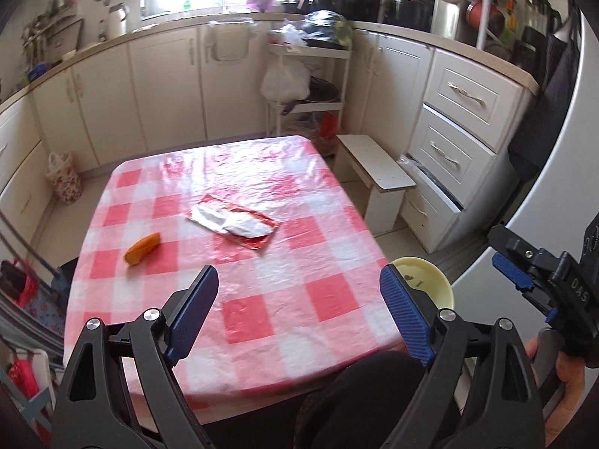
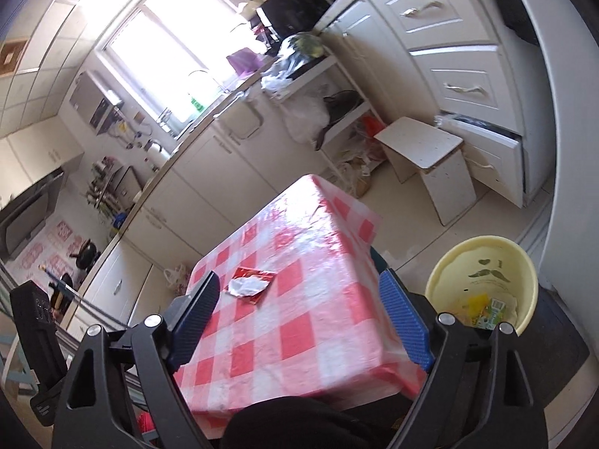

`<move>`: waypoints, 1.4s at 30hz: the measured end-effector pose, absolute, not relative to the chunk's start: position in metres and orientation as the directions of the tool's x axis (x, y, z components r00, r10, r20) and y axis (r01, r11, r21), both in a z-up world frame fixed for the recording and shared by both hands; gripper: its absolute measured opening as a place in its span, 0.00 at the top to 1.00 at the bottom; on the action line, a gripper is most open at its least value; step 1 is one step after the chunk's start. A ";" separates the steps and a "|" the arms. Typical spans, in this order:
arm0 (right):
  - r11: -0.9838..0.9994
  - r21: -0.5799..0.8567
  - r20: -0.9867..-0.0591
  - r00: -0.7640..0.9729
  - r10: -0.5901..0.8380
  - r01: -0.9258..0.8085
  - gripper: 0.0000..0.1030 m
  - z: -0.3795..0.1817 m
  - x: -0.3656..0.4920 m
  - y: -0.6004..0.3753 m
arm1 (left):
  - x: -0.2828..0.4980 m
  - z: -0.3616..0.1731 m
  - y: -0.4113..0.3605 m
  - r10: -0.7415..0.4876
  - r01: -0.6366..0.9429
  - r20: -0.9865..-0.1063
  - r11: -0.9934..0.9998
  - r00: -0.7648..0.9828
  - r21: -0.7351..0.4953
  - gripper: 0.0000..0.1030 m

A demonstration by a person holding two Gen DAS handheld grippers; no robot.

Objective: Collect trash
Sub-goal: 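Return both tools above the table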

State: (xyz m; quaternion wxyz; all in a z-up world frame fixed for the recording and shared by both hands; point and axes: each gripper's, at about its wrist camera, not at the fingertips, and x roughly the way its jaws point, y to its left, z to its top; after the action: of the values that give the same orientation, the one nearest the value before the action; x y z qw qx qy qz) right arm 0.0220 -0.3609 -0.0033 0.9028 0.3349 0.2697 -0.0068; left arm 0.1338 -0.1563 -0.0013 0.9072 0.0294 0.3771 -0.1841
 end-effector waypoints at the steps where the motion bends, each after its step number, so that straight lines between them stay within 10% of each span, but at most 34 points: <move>1: 0.782 0.598 -0.487 0.855 0.179 0.177 0.18 0.000 0.024 -0.353 | 0.134 -0.002 -0.144 -0.298 0.334 -0.695 0.938 0.654 -0.088 0.18; 42: 0.876 0.480 -0.540 0.768 0.344 -0.054 0.11 -0.031 0.062 -0.199 | 0.107 -0.015 0.049 -0.200 0.037 -0.672 0.968 0.714 -0.248 0.16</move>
State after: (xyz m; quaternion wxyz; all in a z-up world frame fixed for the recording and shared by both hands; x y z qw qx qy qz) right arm 0.0619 -0.1986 -0.0309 0.9131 0.2243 0.3226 0.1090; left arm 0.1066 0.0491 -0.0150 0.9192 -0.1089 0.3730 -0.0644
